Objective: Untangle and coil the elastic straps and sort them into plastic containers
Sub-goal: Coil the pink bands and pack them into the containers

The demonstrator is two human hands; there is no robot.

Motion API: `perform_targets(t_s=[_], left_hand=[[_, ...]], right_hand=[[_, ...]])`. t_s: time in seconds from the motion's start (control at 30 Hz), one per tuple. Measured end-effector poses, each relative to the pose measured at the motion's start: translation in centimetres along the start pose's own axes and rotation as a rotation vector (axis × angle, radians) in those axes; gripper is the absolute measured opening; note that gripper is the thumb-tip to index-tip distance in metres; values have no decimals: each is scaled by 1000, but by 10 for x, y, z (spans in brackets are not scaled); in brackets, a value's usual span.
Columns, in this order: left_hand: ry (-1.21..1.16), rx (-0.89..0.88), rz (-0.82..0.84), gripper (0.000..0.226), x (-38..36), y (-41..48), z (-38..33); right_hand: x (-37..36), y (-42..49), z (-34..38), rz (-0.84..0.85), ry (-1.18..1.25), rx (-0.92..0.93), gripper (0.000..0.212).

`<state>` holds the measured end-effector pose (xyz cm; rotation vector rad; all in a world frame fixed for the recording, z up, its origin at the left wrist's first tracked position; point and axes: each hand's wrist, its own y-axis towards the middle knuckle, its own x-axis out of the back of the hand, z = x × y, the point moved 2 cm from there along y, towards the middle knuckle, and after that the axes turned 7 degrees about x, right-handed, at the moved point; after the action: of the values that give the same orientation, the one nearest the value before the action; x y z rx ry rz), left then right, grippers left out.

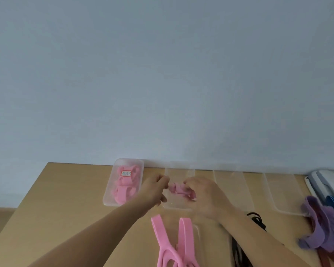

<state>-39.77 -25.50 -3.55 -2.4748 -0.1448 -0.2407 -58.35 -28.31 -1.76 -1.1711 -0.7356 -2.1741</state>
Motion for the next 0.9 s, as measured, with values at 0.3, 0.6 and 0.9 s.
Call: perform_targets(t_s=[0.3, 0.6, 0.9], left_hand=[[663, -65, -208, 61, -13, 61, 18], [604, -106, -192, 58, -23, 70, 17], [581, -111, -213, 53, -21, 71, 17]], right_hand=[[-41, 62, -73, 108, -133, 16, 14], [-59, 76, -72, 236, -358, 164, 32], [-59, 74, -71, 163, -511, 49, 35]])
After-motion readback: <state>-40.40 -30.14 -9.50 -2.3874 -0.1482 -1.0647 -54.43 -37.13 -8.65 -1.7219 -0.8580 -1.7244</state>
